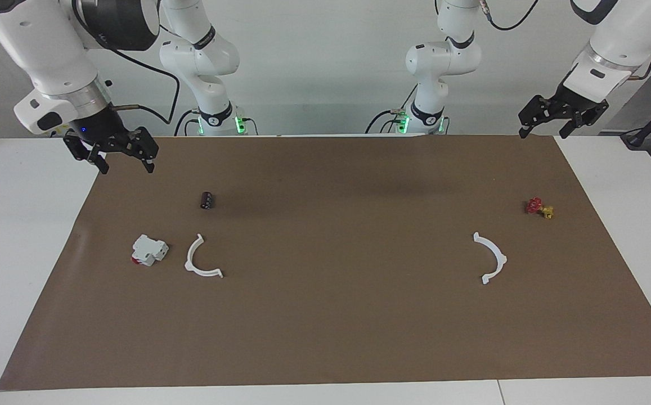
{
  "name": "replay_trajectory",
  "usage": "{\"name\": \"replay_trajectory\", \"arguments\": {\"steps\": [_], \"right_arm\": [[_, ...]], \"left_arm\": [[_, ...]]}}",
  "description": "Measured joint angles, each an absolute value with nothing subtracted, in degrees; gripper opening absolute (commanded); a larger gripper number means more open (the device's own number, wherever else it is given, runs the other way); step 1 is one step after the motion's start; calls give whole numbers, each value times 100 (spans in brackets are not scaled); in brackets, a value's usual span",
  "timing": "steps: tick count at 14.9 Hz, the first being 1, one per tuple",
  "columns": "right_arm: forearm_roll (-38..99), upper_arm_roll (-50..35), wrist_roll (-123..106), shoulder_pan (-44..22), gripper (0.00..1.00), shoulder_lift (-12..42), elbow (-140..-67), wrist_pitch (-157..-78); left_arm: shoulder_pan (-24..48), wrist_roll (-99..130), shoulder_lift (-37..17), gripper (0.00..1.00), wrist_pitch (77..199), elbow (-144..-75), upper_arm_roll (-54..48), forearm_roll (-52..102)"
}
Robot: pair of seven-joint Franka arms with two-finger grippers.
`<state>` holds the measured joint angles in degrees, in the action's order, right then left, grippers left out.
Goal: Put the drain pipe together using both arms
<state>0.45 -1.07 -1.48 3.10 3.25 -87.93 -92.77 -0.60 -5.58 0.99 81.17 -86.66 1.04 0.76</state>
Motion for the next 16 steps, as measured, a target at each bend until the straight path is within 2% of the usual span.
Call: {"name": "replay_trajectory", "arguments": {"steps": [16], "right_arm": [[-137, -167, -147, 14, 97, 473, -8897, -9459]], "left_arm": [[-60, -558, 99, 100, 8117, -8666, 104, 76]]}}
